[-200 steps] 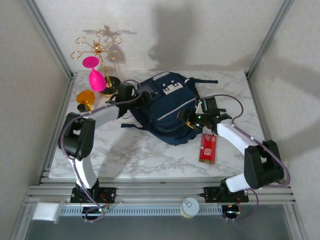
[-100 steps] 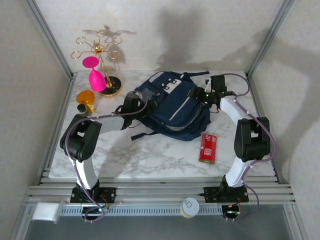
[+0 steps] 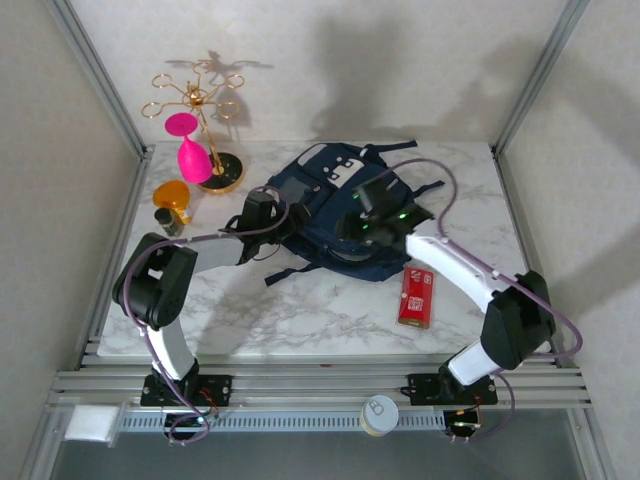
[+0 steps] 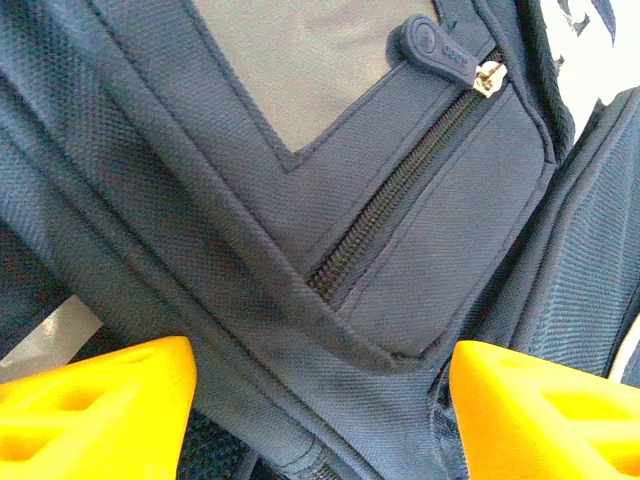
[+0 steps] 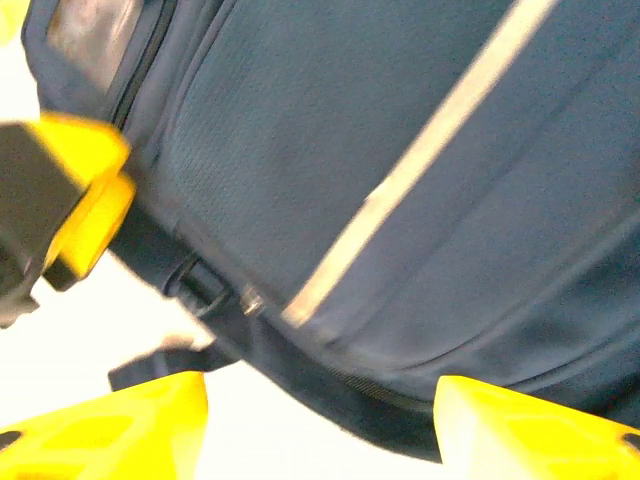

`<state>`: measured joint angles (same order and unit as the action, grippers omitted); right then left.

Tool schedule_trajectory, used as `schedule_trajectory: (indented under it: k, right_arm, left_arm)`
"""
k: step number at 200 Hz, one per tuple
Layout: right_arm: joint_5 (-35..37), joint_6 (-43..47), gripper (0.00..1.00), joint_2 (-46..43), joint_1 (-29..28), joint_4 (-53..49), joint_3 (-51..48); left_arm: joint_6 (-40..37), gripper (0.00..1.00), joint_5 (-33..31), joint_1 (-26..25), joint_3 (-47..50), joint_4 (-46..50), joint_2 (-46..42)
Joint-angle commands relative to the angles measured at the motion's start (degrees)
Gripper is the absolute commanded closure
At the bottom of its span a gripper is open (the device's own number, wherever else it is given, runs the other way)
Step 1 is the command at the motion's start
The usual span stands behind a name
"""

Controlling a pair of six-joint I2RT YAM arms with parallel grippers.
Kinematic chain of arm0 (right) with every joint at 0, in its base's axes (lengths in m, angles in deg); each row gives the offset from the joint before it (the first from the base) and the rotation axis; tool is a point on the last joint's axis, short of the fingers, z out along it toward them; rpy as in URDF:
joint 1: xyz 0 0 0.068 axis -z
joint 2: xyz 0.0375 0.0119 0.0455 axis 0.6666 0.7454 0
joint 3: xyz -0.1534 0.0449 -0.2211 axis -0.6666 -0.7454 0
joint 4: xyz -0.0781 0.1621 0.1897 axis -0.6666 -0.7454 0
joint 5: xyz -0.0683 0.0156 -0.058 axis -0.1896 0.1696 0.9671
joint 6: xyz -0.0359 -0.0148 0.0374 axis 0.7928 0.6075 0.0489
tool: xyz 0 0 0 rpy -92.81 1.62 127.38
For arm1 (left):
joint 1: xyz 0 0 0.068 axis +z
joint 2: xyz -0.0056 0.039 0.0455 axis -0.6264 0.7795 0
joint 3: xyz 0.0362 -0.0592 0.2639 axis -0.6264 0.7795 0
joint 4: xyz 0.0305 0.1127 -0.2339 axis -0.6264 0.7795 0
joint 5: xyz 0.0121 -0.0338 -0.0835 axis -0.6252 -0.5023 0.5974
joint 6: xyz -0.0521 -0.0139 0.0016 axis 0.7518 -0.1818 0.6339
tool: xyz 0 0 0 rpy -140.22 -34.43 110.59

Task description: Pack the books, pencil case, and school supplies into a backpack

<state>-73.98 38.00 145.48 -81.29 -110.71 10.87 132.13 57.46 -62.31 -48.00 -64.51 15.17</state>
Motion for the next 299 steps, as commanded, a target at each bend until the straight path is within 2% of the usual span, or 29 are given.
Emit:
schedule_trajectory:
  k: [1,27,70,112,160,176,195,218,255,281,299]
  right_arm:
    - [3.8,-8.6,0.44,4.4,-6.1,3.7,-1.8]
    - [3.2,-9.5,0.51,10.7,-8.7,10.2,-1.5]
    - [10.3,-11.1,0.67,14.2,-8.8,17.8,-5.7]
    - [16.6,-10.7,0.64,16.8,-8.5,19.8,-5.2]
    - [18.6,-8.8,0.62,19.5,-8.0,25.1,-4.2]
    - [17.8,-5.4,0.63,20.8,-8.0,29.0,-3.6]
    - [17.3,-3.4,0.67,22.8,-7.7,29.0,-1.7]
    - [14.2,-0.8,0.79,23.0,-7.1,33.5,-2.6]
    - [14.5,1.7,0.72,22.2,-6.6,34.8,-2.8]
    - [11.3,3.6,0.8,21.3,-5.4,37.3,-2.9]
    - [12.8,3.3,0.84,20.2,-5.3,34.6,-2.0]
  left_arm:
    - [0.5,0.32,-1.5,0.3,1.0,-0.2,-1.9]
    - [0.6,0.32,-1.2,0.3,1.4,-0.4,-1.5]
    - [1.1,0.31,-1.8,0.3,1.6,-1.2,-0.7]
    - [1.7,0.31,-1.5,0.1,2.3,-1.7,0.2]
    - [2.0,0.31,-2.3,-0.4,2.5,-1.4,0.6]
    - [2.4,0.31,-1.9,-0.7,2.4,-1.7,1.1]
    - [2.7,0.3,-1.9,-0.9,2.4,-1.7,1.5]
    - [2.6,0.3,-2.0,-1.0,2.3,-1.7,1.8]
    - [2.5,0.3,-2.5,-0.9,2.8,-1.6,2.0]
    - [2.8,0.29,-2.5,-0.9,3.0,-2.0,2.4]
    - [2.8,0.29,-2.8,-0.8,2.9,-2.0,2.5]
